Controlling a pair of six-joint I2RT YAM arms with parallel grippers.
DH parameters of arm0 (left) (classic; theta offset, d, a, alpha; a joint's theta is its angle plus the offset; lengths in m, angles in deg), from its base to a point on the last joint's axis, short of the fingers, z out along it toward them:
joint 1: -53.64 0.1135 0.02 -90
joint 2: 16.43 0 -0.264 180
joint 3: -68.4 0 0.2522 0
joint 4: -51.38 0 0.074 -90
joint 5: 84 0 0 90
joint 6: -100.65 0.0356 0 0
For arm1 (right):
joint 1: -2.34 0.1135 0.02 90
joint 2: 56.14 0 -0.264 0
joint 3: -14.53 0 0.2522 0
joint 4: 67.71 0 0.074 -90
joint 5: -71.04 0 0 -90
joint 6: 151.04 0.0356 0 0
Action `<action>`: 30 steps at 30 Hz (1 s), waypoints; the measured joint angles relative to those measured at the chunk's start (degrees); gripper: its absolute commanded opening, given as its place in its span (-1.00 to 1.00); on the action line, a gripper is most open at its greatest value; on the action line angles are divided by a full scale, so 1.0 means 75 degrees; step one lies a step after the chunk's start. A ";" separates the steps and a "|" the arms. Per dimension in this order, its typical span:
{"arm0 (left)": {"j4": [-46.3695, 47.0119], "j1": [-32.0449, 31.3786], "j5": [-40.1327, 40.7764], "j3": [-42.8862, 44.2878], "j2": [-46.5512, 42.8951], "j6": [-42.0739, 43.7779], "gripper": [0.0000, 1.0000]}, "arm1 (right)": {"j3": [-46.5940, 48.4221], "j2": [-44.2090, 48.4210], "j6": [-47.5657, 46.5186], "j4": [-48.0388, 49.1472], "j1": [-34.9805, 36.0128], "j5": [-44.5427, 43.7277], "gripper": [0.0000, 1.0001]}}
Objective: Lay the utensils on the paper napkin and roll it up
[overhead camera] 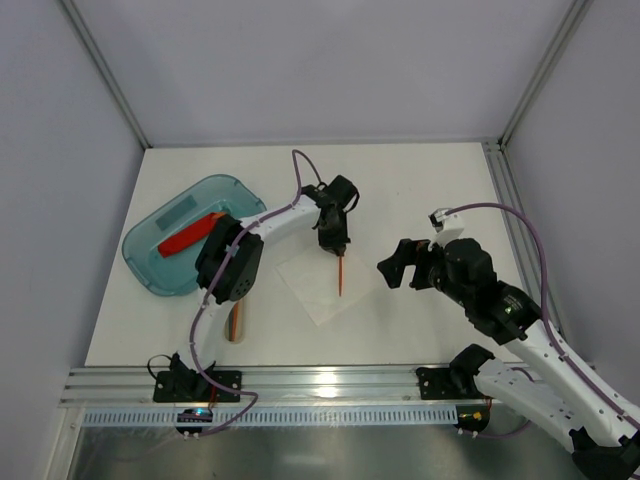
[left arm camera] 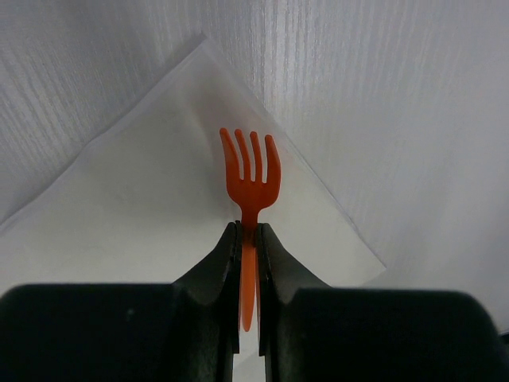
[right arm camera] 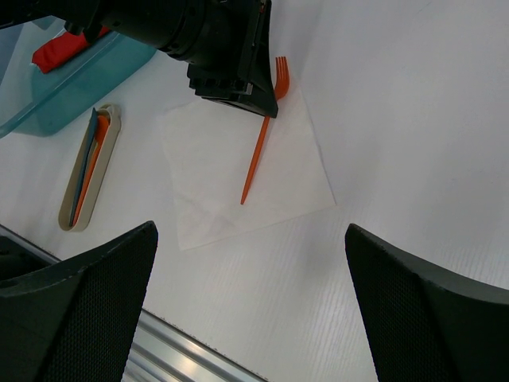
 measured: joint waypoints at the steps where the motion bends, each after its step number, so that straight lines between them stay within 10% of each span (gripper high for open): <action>1: -0.0009 0.0003 0.0012 0.0000 0.0006 -0.0009 -0.77 | 0.0000 0.0000 0.0000 0.0000 0.0000 -0.0006 0.99; 14: -0.0108 0.0038 0.0044 0.0012 0.0085 -0.0026 -0.39 | 0.0000 0.0111 0.0000 -0.0111 0.0000 -0.0047 0.99; 23: -0.0533 0.0038 0.0119 0.0329 -0.0029 0.0044 -0.47 | 0.0000 0.0204 0.0029 -0.0128 0.0000 -0.0041 0.99; 30: -0.1585 0.0064 0.1582 -0.0160 -0.2075 0.0664 -0.45 | -0.0012 0.0268 0.0035 -0.0154 0.0000 -0.0038 0.99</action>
